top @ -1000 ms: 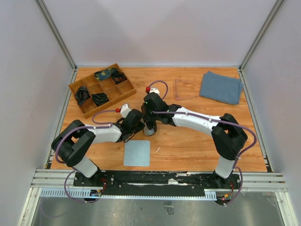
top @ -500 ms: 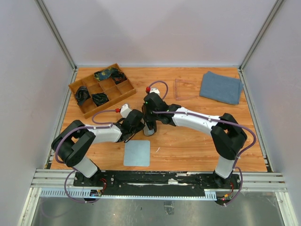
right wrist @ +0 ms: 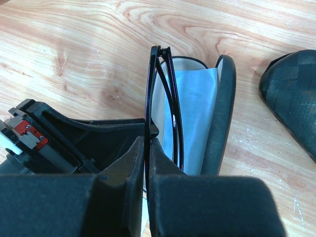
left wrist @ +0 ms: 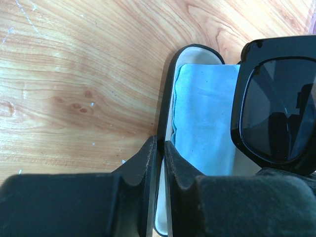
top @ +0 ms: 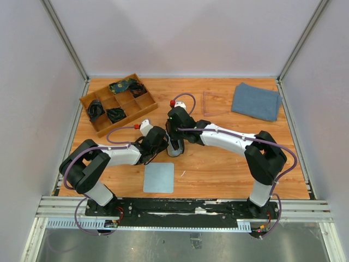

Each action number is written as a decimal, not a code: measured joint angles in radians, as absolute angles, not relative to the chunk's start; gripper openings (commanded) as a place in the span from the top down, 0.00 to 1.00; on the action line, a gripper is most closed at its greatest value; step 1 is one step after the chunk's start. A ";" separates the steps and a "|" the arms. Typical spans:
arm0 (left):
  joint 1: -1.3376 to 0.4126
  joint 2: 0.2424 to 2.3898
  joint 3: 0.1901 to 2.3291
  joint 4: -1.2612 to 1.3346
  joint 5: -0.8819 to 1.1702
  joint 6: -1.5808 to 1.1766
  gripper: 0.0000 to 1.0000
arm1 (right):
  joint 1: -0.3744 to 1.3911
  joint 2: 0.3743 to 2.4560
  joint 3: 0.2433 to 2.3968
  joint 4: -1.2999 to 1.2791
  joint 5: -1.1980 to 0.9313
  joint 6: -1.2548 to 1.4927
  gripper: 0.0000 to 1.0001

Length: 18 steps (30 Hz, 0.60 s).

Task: Organize the sunglasses
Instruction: Place the sunglasses in the sunglasses case.

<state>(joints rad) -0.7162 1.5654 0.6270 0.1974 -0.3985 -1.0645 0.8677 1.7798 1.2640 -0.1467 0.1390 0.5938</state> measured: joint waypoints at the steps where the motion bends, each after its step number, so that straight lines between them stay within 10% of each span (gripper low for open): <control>1: -0.716 1.565 0.627 0.202 -0.398 -1.062 0.85 | 0.868 1.780 1.264 -0.147 0.139 0.593 0.99; 18: -0.718 1.551 0.609 0.237 -0.390 -1.051 0.84 | 0.868 1.811 1.264 -0.163 0.116 0.607 0.99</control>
<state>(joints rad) -0.7181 1.5505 0.6090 0.2375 -0.3904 -1.0508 0.8677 1.8107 1.2640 -0.1627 0.1162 0.6067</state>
